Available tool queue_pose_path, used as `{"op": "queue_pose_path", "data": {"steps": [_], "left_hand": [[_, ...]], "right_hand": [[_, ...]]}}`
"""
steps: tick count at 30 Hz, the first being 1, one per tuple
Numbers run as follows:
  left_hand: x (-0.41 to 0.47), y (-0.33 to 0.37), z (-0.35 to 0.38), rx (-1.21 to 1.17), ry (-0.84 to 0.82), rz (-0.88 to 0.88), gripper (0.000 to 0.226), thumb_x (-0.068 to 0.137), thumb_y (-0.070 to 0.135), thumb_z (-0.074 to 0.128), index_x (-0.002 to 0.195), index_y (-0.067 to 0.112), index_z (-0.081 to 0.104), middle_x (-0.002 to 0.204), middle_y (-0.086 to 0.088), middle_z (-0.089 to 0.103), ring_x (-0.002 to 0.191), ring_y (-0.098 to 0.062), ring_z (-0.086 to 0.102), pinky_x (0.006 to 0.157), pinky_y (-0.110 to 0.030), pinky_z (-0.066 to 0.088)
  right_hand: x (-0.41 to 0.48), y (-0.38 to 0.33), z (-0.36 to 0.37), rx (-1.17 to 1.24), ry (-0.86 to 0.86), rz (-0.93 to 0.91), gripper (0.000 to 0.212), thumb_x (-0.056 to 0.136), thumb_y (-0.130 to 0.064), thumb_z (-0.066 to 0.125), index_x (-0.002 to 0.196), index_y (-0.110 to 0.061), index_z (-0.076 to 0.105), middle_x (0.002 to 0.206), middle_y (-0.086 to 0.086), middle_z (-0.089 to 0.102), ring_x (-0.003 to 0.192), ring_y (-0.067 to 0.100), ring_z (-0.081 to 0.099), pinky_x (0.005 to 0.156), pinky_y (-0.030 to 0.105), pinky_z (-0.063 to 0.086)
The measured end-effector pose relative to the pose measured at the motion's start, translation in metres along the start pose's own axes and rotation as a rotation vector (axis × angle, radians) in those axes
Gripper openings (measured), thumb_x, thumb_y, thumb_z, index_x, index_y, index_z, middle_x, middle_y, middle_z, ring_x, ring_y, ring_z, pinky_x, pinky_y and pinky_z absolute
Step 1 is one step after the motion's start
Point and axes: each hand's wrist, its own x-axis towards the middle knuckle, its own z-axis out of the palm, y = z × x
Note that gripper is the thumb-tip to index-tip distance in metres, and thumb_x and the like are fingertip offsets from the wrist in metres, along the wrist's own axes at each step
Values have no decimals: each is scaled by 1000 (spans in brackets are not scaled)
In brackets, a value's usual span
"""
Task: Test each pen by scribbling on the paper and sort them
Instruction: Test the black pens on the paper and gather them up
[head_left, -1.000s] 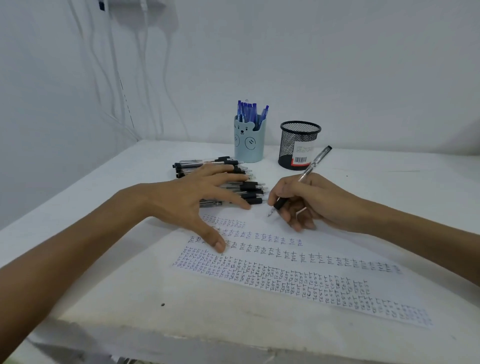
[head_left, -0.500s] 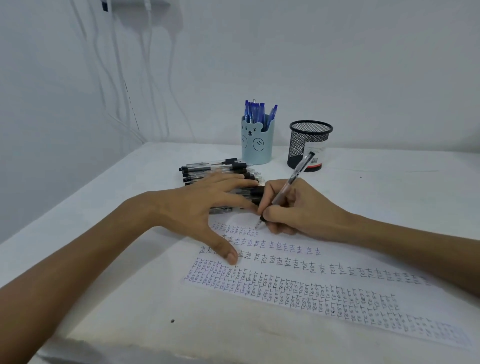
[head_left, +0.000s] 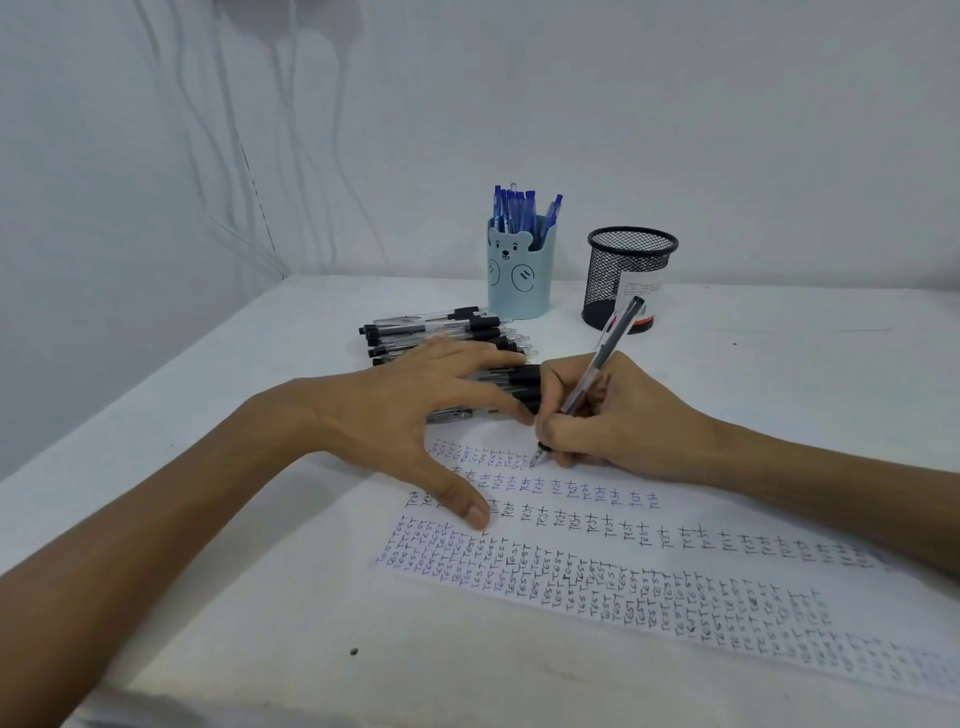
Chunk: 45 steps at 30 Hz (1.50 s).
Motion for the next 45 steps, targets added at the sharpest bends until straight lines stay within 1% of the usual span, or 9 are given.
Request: {"op": "queue_pose_path", "data": {"steps": [3, 10, 14, 17, 21, 25, 32, 38, 45], "left_hand": [[0, 0, 1, 0, -5, -2, 90, 63, 85, 71, 144, 61, 38, 166, 29, 2, 155, -3, 0, 128, -50, 10], [0, 1, 0, -11, 5, 15, 87, 66, 80, 76, 143, 61, 40, 165, 30, 5, 154, -4, 4, 127, -47, 12], [-1, -1, 1, -8, 7, 21, 88, 65, 84, 73, 143, 62, 39, 165, 30, 4, 155, -4, 3, 128, -48, 12], [0, -1, 1, -5, 11, 26, 88, 65, 84, 74, 143, 61, 40, 166, 29, 5, 155, -4, 3, 127, -49, 13], [0, -1, 1, -11, 11, 23, 88, 65, 83, 74, 143, 61, 40, 166, 30, 5, 155, -3, 3, 128, -46, 11], [0, -1, 1, -6, 16, 26, 88, 63, 86, 71, 142, 62, 40, 165, 31, 6, 154, -3, 4, 127, -48, 13], [0, -1, 1, -10, 12, 25, 87, 66, 80, 77, 142, 62, 40, 165, 32, 5, 154, 0, 3, 125, -39, 8], [0, -1, 1, -19, 4, 19, 88, 65, 81, 76, 143, 62, 39, 165, 32, 5, 154, -1, 3, 127, -43, 10], [0, -1, 1, -26, 5, 13, 88, 63, 84, 73, 142, 63, 39, 165, 31, 5, 155, -2, 3, 128, -47, 13]], "right_hand": [[-1, 0, 0, -9, -6, -9, 12, 87, 11, 66, 77, 11, 60, 56, 12, 62, 51, 16, 57, 53, 18, 45], [-1, -4, 1, -65, -7, -26, 11, 86, 8, 66, 77, 8, 61, 57, 7, 62, 55, 17, 57, 61, 32, 49], [-1, -5, 2, -62, -8, -13, 11, 87, 9, 66, 78, 9, 59, 56, 10, 61, 53, 17, 55, 59, 30, 48], [0, -4, 2, -52, 9, 7, 13, 87, 8, 66, 76, 8, 57, 54, 9, 60, 51, 19, 53, 60, 40, 46], [0, -5, 3, -51, 21, 27, 14, 86, 7, 66, 75, 8, 57, 53, 12, 59, 49, 17, 48, 53, 29, 40], [1, -5, 2, -39, 20, 41, 15, 87, 8, 65, 75, 10, 56, 52, 10, 58, 46, 15, 47, 51, 25, 39], [1, -4, 2, -33, 32, 34, 13, 87, 9, 64, 78, 13, 55, 52, 10, 58, 44, 10, 46, 48, 17, 37], [2, -3, 2, -44, 33, 27, 14, 87, 8, 64, 77, 11, 55, 52, 8, 59, 45, 11, 49, 51, 19, 40], [3, -1, 2, 13, 36, 32, 15, 88, 8, 63, 77, 12, 53, 53, 15, 58, 38, 7, 43, 43, 16, 33]]}}
